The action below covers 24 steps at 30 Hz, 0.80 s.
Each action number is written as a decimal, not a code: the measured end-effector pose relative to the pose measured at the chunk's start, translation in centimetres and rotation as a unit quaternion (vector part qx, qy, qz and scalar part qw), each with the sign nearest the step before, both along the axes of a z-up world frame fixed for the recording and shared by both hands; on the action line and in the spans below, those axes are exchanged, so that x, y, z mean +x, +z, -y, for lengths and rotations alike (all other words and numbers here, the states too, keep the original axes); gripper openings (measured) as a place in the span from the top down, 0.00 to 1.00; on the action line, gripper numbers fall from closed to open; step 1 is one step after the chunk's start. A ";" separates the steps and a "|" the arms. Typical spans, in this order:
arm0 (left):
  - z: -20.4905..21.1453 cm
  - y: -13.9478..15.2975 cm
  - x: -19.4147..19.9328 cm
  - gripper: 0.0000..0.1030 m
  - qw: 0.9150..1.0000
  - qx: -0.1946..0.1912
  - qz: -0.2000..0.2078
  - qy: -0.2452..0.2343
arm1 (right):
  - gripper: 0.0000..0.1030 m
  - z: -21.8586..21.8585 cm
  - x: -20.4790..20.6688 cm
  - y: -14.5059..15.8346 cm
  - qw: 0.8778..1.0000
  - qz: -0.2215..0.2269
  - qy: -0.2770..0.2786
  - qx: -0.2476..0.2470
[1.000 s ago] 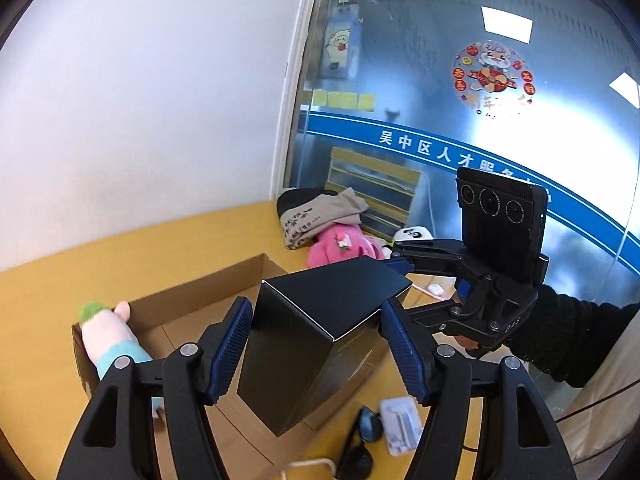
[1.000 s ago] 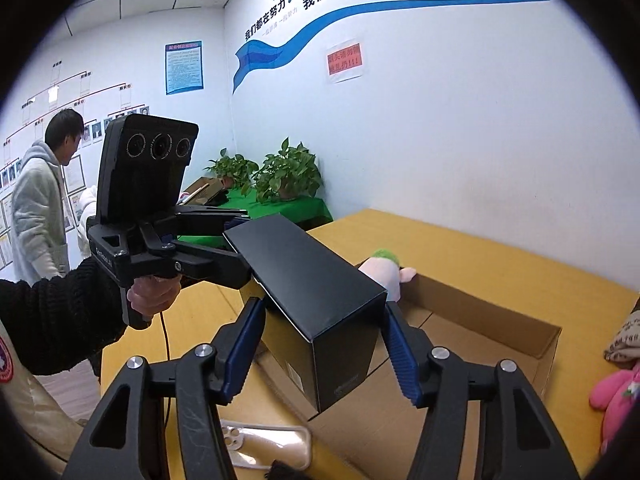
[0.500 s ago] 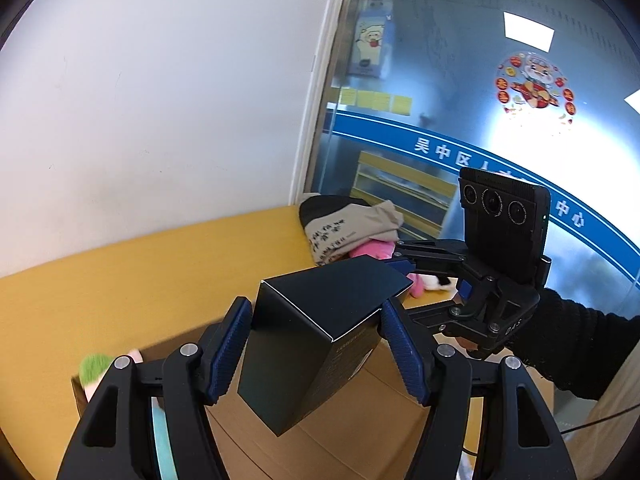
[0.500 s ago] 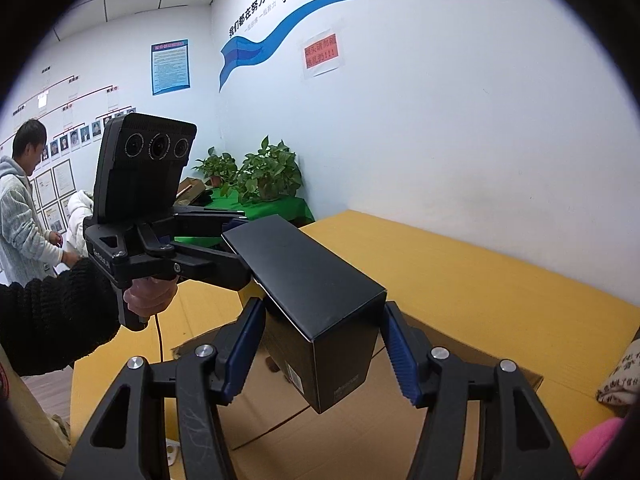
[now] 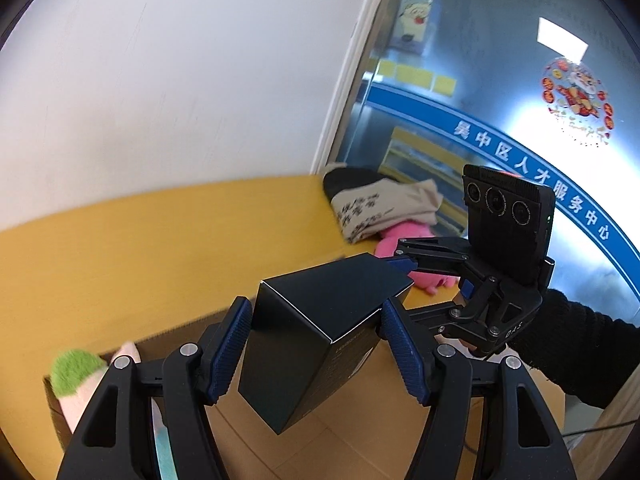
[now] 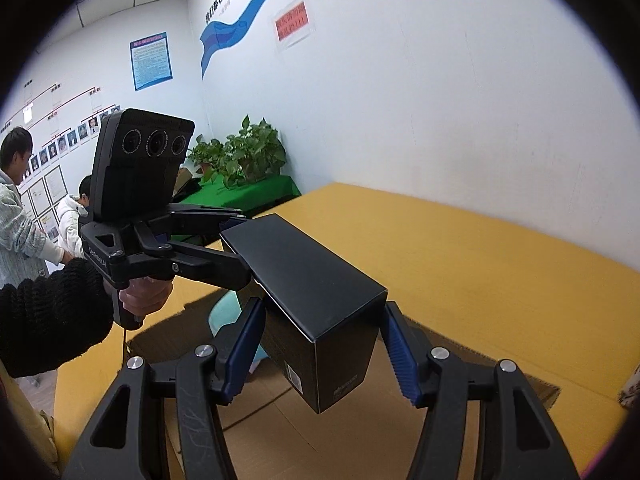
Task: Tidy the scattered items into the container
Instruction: 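Carry the black box in the right tool over the cardboard box, then lower the black box into the cardboard box and open the right tool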
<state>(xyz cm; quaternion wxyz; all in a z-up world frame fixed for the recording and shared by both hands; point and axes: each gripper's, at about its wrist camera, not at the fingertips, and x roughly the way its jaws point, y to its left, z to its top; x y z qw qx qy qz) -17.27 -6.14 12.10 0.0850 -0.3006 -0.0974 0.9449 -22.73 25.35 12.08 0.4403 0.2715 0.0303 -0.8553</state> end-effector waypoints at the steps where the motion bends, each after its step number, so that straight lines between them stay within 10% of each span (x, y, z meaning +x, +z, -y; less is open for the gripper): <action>1: 0.1 -0.4 -0.1 0.31 1.000 0.003 0.004 0.002 | 0.44 0.2 -0.3 -0.6 1.000 0.006 0.002 0.002; 24: 1.8 -8.6 -3.4 0.34 0.989 0.013 0.128 0.069 | 0.43 3.4 -4.2 -8.9 0.993 0.071 0.030 0.089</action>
